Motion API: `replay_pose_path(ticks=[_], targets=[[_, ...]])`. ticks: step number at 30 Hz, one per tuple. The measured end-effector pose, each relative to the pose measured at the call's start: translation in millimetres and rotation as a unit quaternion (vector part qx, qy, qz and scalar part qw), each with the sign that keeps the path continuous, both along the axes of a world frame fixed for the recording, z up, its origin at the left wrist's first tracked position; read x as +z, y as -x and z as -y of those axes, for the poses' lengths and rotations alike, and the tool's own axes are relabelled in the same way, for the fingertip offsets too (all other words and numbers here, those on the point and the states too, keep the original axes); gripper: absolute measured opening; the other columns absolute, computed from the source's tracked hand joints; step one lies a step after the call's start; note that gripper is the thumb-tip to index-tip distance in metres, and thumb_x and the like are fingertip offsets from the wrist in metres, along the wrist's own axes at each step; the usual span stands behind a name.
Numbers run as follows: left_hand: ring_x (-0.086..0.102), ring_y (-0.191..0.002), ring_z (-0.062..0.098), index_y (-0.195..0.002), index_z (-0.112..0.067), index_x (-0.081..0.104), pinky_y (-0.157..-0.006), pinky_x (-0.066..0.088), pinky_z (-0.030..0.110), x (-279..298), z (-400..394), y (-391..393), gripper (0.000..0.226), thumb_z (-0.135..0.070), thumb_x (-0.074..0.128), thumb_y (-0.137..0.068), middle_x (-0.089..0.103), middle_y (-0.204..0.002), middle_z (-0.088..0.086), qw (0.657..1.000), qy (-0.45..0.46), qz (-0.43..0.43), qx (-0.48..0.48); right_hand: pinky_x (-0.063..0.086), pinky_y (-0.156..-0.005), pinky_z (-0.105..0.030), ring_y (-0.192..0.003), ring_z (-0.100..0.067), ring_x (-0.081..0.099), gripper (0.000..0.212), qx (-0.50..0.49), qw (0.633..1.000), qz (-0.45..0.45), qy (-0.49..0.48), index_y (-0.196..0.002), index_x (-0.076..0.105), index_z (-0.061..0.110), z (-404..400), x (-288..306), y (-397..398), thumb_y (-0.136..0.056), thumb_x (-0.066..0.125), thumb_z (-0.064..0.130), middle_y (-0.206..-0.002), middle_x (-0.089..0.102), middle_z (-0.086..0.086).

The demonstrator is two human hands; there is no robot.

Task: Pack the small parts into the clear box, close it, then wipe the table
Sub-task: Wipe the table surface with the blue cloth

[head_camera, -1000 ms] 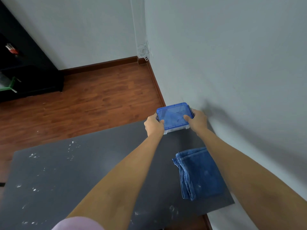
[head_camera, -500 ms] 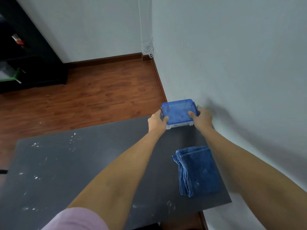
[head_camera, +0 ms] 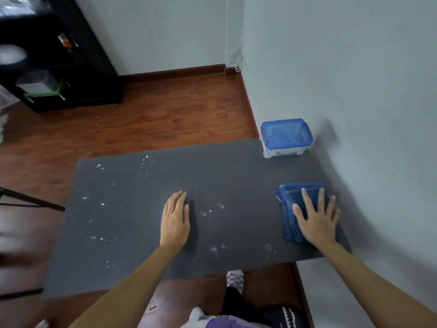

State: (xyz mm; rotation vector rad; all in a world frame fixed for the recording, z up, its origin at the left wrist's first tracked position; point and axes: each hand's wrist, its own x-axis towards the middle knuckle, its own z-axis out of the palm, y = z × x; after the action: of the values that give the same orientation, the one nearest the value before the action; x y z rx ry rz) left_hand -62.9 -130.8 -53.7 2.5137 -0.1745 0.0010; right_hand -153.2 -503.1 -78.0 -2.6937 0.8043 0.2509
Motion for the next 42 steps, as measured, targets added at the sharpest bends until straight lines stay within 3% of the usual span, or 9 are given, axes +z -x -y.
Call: replay_pose_path(ticks=[7,14,18,23,28,32,36,39,42], targets=[[0.009,-0.150,0.024,-0.150,-0.008,0.027,-0.119,0.016,0.050,-35.2,-87.5,82.8,0.064,-0.044,0.010,-0.100,0.018,-0.161,0.007,0.973,-0.212,-0.057,-0.076,0.004,-0.119,-0.063,-0.154,-0.035,0.001,0.102,0.037,0.996,-0.016,0.075,-0.157,0.016,0.018,-60.6,0.4,-3.7,-0.079,0.016,0.083,-0.167,0.005,-0.015],[0.003,-0.150,0.023,-0.152,-0.007,0.014,-0.121,0.013,0.048,-40.8,-99.3,88.5,0.068,-0.046,-0.001,-0.098,0.010,-0.162,0.006,0.958,-0.261,-0.054,-0.110,0.020,-0.117,-0.062,-0.150,-0.036,0.024,0.067,0.206,0.975,0.035,0.080,-0.156,0.024,0.033,-203.2,-12.2,24.3,-0.095,0.028,0.060,-0.163,0.025,-0.012],[0.001,-0.150,0.024,-0.153,-0.007,0.012,-0.122,0.011,0.047,-37.0,-97.5,88.4,0.072,-0.046,-0.006,-0.096,0.007,-0.162,0.006,0.956,-0.266,-0.054,-0.115,0.019,-0.119,-0.057,-0.152,-0.029,0.021,0.058,0.275,0.959,0.019,0.064,-0.154,0.020,0.043,-183.2,-15.1,75.1,-0.099,0.026,0.059,-0.165,0.018,-0.002],[0.005,-0.150,0.025,-0.152,-0.006,0.017,-0.121,0.014,0.048,-33.3,-95.3,88.2,0.067,-0.043,0.007,-0.097,0.013,-0.161,0.008,0.959,-0.256,-0.052,-0.107,0.016,-0.116,-0.065,-0.152,-0.037,0.018,0.079,0.073,0.993,-0.055,0.069,-0.155,0.022,0.032,-80.8,-2.0,100.4,-0.090,0.001,0.072,-0.165,0.019,-0.013],[0.011,-0.149,0.026,-0.151,-0.005,0.023,-0.120,0.017,0.047,-35.8,-97.2,87.6,0.063,-0.040,0.016,-0.098,0.019,-0.160,0.008,0.961,-0.255,-0.046,-0.101,0.006,-0.115,-0.072,-0.152,-0.043,-0.003,0.074,-0.088,0.995,-0.045,0.031,-0.157,0.007,0.036,-84.7,-1.9,-25.5,-0.093,0.021,0.070,-0.166,-0.001,-0.019],[0.016,-0.149,0.026,-0.151,-0.006,0.023,-0.119,0.020,0.047,-40.1,-98.6,87.0,0.061,-0.038,0.018,-0.099,0.022,-0.160,0.008,0.959,-0.262,-0.042,-0.104,0.000,-0.113,-0.072,-0.152,-0.044,-0.007,0.062,0.086,0.995,-0.027,0.049,-0.151,0.006,0.053,-189.4,-10.9,-100.7,-0.094,0.026,0.066,-0.166,-0.005,-0.019],[0.012,-0.150,0.026,-0.152,-0.007,0.021,-0.120,0.018,0.047,-37.5,-99.6,87.9,0.061,-0.037,0.017,-0.099,0.019,-0.161,0.008,0.957,-0.266,-0.045,-0.106,0.006,-0.114,-0.070,-0.153,-0.042,0.001,0.056,0.268,0.961,0.031,0.060,-0.150,0.015,0.055,-258.7,-14.0,-43.6,-0.096,0.030,0.060,-0.167,0.005,-0.016],[0.009,-0.150,0.024,-0.151,-0.006,0.019,-0.120,0.017,0.047,-34.7,-98.1,89.3,0.060,-0.036,0.015,-0.099,0.018,-0.161,0.008,0.957,-0.265,-0.049,-0.103,0.018,-0.115,-0.069,-0.154,-0.035,0.008,0.054,0.362,0.929,0.036,0.070,-0.151,0.015,0.053,-235.3,-18.2,42.4,-0.099,0.025,0.061,-0.168,0.008,-0.008],[0.008,-0.150,0.024,-0.152,-0.006,0.017,-0.121,0.016,0.046,-34.6,-98.3,88.8,0.061,-0.037,0.012,-0.100,0.016,-0.161,0.007,0.959,-0.260,-0.050,-0.103,0.023,-0.112,-0.067,-0.154,-0.034,0.011,0.054,0.322,0.943,0.004,0.082,-0.151,0.014,0.054,-158.9,-15.8,95.8,-0.098,0.020,0.063,-0.168,0.006,-0.005]])
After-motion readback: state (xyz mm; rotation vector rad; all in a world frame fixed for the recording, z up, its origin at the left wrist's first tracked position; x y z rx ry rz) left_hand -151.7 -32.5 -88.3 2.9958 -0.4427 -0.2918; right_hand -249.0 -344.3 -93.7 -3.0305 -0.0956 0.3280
